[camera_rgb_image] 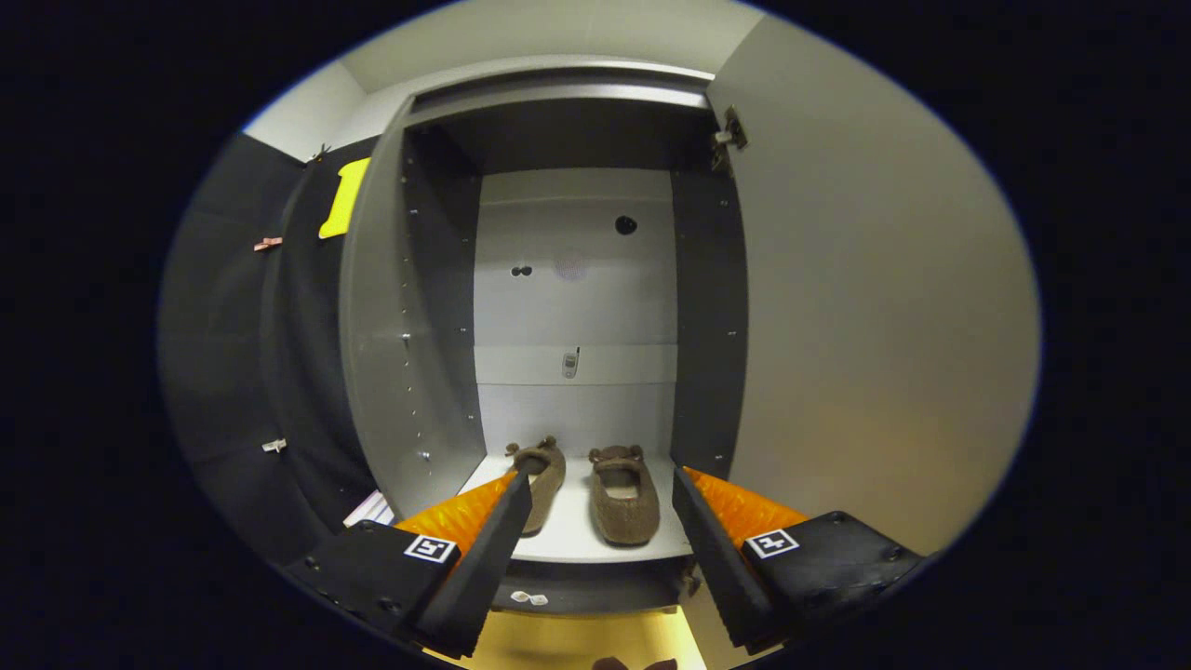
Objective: Open the shoe cabinet door, grab the shoes and put them into the shoe cabinet, then close the shoe cabinet door.
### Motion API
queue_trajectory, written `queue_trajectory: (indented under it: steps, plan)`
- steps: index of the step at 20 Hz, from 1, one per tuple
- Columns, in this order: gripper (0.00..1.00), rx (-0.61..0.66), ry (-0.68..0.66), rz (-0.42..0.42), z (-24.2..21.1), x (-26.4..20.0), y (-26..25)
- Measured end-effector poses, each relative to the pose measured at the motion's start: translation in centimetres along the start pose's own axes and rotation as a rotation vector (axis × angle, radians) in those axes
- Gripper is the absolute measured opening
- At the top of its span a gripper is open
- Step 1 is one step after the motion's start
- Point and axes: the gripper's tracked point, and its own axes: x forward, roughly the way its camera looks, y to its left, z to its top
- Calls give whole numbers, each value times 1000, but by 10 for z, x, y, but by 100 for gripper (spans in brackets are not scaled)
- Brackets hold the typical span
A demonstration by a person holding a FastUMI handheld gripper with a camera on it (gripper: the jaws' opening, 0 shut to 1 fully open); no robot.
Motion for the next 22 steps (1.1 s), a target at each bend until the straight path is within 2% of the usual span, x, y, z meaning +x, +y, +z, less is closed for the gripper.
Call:
queue_trajectory:
  steps: [7,12,15,19,22]
  plan:
    - [98,-31,-26,58,-29,-119,1]
    - [98,-48,-48,61,-37,-198,-32]
    - [98,-13,4,78,-55,-239,-54]
    - [98,-10,53,28,-69,-281,-112]
    - [98,39,56,-68,-62,-292,-174]
